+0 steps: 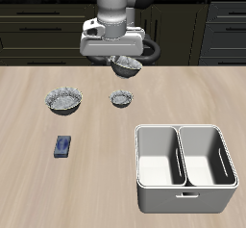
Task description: Stack the middle-sized bowl on the largest bowl and stack the smallest bowl on the middle-sized bowl
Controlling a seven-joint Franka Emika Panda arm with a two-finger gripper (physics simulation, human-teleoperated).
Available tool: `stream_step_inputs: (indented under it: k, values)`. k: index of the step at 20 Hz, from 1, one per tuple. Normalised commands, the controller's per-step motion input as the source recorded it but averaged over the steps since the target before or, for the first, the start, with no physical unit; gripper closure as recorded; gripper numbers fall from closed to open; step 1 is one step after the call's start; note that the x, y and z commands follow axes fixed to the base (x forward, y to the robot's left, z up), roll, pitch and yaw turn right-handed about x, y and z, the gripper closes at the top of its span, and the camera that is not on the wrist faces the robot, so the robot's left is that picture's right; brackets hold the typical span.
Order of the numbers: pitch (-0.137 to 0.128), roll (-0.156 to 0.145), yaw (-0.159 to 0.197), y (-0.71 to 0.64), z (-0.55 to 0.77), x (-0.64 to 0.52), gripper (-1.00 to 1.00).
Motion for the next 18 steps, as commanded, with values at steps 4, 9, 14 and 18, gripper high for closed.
stream_step_inputs:
  k: [4,9,14,18]
  values:
    - [-0.014,-0.022,-0.002,-0.35,0.08,-0.02,1.00]
    - [-0.002,-0.017,-0.018,-0.38,0.02,-0.03,1.00]
    - [-0.023,-0.018,-0.019,-0.45,0.09,-0.03,1.00]
    - [-0.021,-0.046,0.008,-0.42,0.02,-0.01,1.00]
